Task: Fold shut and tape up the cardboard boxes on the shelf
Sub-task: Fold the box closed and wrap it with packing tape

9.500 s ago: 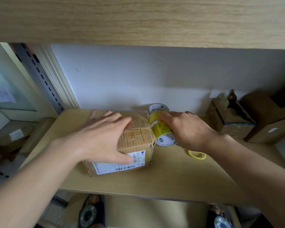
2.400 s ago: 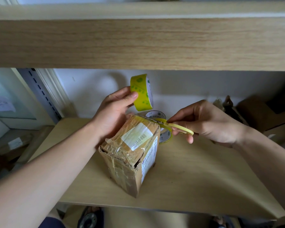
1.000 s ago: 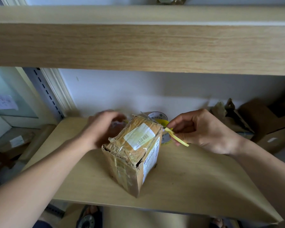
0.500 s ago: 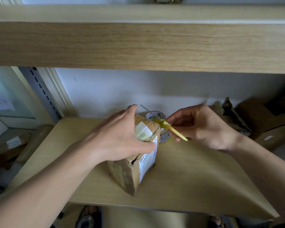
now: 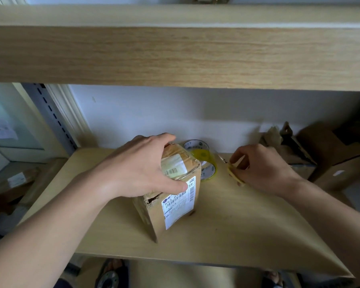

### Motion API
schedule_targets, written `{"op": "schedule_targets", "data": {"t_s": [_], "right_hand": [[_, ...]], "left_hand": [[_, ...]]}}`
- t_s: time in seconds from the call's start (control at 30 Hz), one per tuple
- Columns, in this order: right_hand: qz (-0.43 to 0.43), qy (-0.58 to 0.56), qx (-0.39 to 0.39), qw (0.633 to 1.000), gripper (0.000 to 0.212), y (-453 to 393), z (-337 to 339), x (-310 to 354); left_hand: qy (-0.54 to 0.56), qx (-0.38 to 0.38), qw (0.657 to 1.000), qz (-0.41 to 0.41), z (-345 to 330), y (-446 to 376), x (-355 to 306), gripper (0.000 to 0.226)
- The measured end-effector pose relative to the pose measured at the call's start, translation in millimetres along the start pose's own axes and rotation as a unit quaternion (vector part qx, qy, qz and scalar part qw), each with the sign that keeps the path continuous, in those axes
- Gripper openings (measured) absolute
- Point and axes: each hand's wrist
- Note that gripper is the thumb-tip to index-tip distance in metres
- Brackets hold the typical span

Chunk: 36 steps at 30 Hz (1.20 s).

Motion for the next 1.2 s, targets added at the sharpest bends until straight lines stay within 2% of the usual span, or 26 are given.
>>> {"op": "schedule_targets", "data": {"t_s": [0.17,0.4,0.53,0.8,0.9,0.93,1.03,1.13,1.2], "right_hand": [[-0.056,0.043,0.038,0.997,0.014,-5.3,-13.3,-8.1],[-0.124,0.11,0.04,0.985,0.015,-16.8,-27.5,-22.9],[-0.14,0.131,0.059,0.98,0.008,-17.8,-28.6,-27.5],[-0.143,0.175,0.064,0.972,0.012,-14.1,-28.3,-15.4],[-0.115,0.185,0.013,0.976,0.003,-9.2,-19.4,-1.7],[-0.094,0.171,-0.012,0.981,0.012,-7.1,-16.5,2.5],[-0.003,0.091,-0.059,0.994,0.023,3.6,-11.6,15.7],[0.074,0.037,-0.078,0.994,0.024,11.8,-11.9,30.7],[0.102,-0.06,-0.067,0.991,0.022,13.2,-11.3,38.5]], "left_hand": [[-0.008,-0.005,1.0,-0.029,-1.3,-3.8,2.4,0.103],[0.038,0.024,0.992,-0.119,5.2,-14.4,15.9,0.113],[0.047,0.022,0.987,-0.151,5.7,-20.3,21.6,0.105],[0.057,0.035,0.983,-0.173,8.0,-23.6,24.9,0.099],[0.032,0.03,0.985,-0.164,9.6,-21.4,25.5,0.1],[0.017,0.024,0.987,-0.16,10.6,-19.6,25.1,0.1],[-0.029,0.017,0.989,-0.141,12.1,-11.8,24.9,0.1],[-0.056,0.032,0.991,-0.117,13.1,-2.1,31.3,0.108],[-0.054,0.034,0.993,-0.103,13.9,4.0,37.2,0.11]]}}
Point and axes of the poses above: each hand's wrist, its own y-axis away from the middle knuckle, its own z-axis out of the back of the hand, x = y × z, and after that the axes turned 13 degrees about x, right-handed
